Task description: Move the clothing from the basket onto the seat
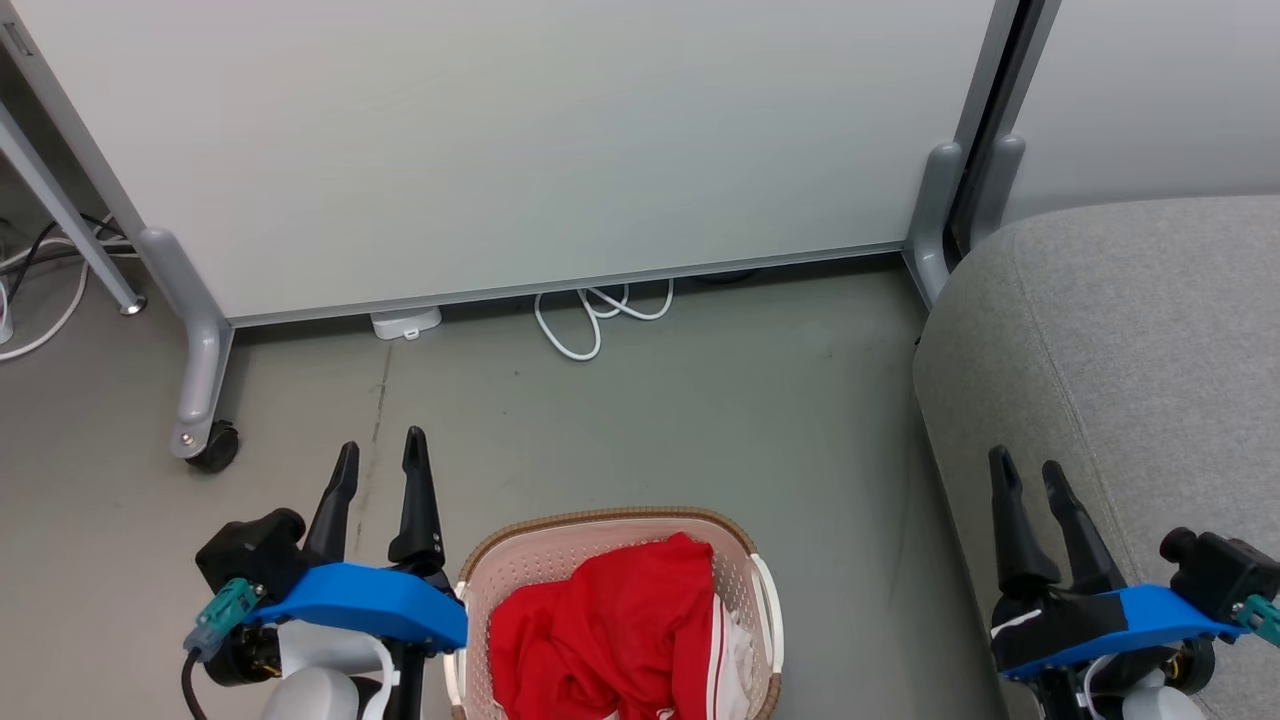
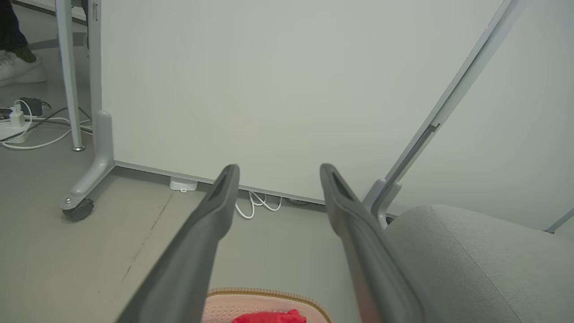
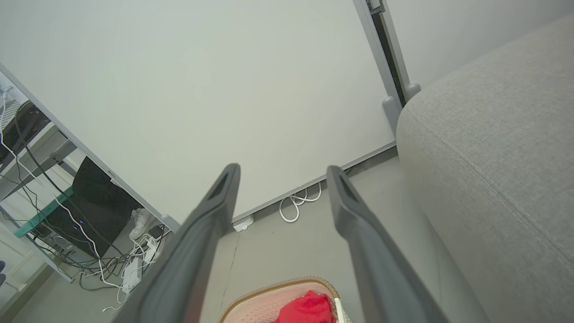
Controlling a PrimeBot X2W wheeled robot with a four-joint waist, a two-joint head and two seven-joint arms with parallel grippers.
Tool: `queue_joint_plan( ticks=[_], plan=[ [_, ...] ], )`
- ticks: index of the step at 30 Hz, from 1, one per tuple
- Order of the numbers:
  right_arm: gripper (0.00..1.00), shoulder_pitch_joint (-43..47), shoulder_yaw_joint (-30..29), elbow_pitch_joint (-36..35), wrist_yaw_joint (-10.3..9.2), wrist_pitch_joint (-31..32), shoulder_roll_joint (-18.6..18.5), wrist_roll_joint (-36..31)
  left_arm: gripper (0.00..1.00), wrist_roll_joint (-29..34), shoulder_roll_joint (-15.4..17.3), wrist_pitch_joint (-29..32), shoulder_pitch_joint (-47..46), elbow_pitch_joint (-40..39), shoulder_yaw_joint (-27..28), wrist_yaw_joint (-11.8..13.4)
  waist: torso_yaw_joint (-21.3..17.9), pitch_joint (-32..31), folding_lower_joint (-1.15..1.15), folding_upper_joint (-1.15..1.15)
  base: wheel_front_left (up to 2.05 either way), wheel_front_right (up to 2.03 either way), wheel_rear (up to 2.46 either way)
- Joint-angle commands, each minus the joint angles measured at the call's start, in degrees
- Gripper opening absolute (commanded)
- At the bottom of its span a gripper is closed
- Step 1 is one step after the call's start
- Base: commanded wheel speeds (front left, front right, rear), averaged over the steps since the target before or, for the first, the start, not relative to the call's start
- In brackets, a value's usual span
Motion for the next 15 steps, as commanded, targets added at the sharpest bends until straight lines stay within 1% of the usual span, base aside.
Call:
queue_joint_plan(
  ticks=[1, 10, 15],
  plan=[
    [1.00, -1.3, 0.2, -0.2, 0.09, -0.5, -0.4, -1.9, 1.00, 1.9, 0.4, -0.6, -1.6, -0.2, -0.3, 0.3, 0.0, 0.1, 0.00, 0.00, 0.00, 0.00, 0.00],
    [1.00, -1.7, 0.7, 0.1, 0.11, -1.8, -0.5, -7.0, 1.00, 7.1, 0.4, -1.9, -2.2, 0.3, -1.4, 0.6, 0.2, 0.6, 0.00, 0.00, 0.00, 0.00, 0.00],
    [1.00, -2.0, 1.0, 0.3, 0.11, -2.4, -0.5, -9.6, 1.00, 9.5, 0.4, -2.5, -2.5, 1.0, -1.8, 0.3, 0.3, 0.8, 0.00, 0.00, 0.00, 0.00, 0.00]
  ],
)
